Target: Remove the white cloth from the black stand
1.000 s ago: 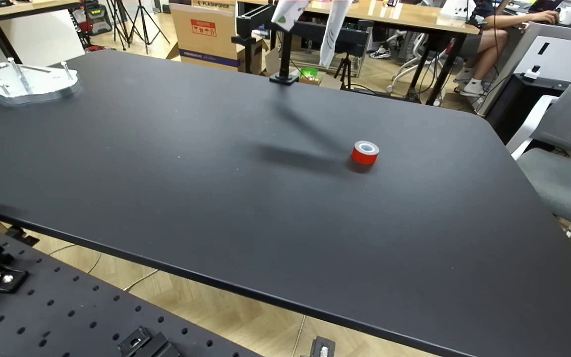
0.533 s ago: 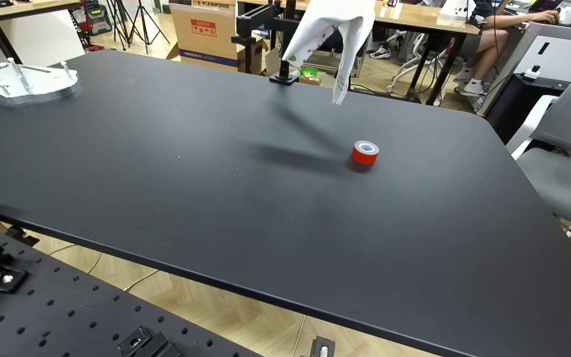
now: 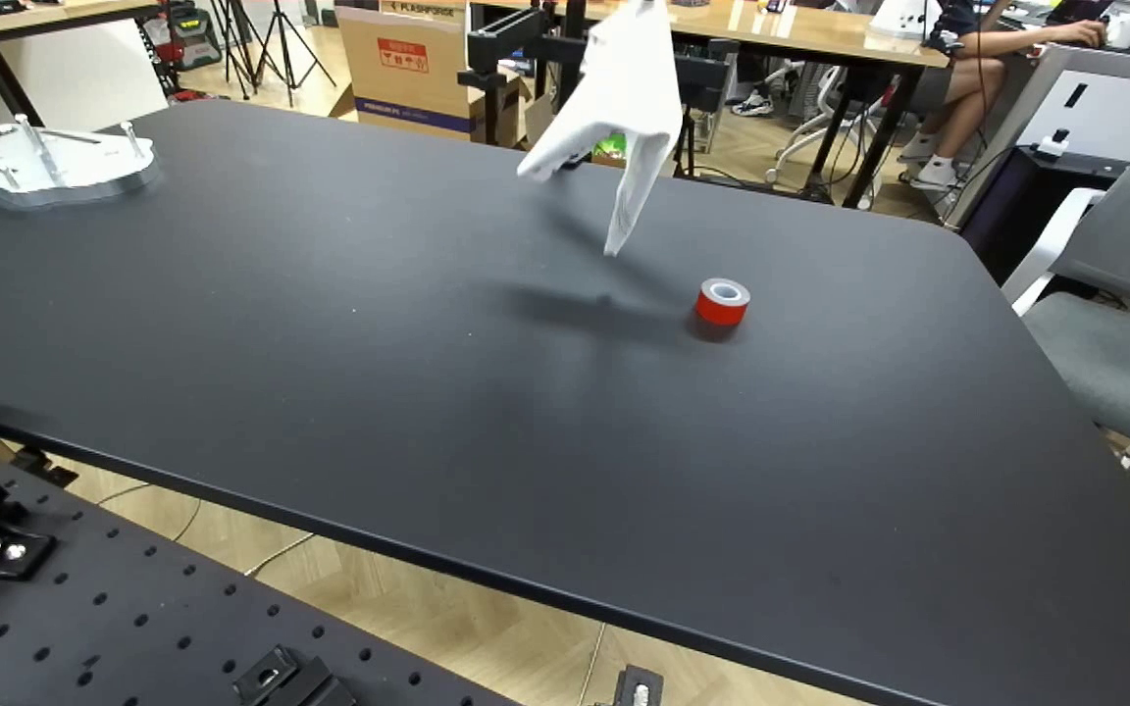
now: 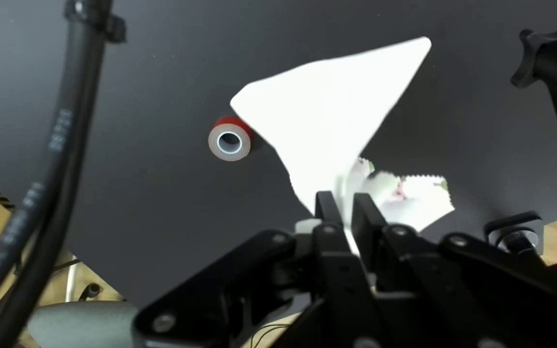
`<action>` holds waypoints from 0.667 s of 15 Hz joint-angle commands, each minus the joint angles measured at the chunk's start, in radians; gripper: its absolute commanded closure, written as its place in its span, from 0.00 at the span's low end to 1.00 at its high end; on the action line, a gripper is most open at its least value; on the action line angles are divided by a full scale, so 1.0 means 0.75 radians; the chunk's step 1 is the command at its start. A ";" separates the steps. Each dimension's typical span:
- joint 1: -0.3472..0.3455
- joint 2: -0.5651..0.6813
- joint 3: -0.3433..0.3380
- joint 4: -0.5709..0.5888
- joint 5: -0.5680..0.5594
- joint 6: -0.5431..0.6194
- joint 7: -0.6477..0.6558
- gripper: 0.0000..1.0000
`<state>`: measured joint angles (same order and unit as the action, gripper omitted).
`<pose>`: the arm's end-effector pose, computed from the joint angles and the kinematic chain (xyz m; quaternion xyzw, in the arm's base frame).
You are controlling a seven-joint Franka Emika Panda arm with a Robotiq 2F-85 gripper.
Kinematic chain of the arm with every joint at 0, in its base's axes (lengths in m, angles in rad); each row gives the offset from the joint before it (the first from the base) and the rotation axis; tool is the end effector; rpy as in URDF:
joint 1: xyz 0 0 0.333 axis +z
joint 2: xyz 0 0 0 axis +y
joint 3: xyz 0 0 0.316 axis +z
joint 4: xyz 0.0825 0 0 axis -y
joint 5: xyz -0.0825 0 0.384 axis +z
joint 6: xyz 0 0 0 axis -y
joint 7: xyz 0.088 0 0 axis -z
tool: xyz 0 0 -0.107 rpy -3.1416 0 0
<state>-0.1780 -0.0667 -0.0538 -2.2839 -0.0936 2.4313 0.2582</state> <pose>0.5120 -0.1213 0.4025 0.9713 -0.2100 0.1072 0.0309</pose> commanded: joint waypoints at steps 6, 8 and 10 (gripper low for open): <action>0.031 -0.018 -0.046 0.066 0.069 -0.165 -0.024 0.18; 0.039 -0.043 -0.042 0.061 0.066 -0.216 -0.006 0.05; 0.042 -0.072 -0.037 0.055 0.032 -0.250 0.034 0.00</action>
<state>-0.1599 -0.0796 -0.0776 -2.2475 -0.0564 2.3030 0.2296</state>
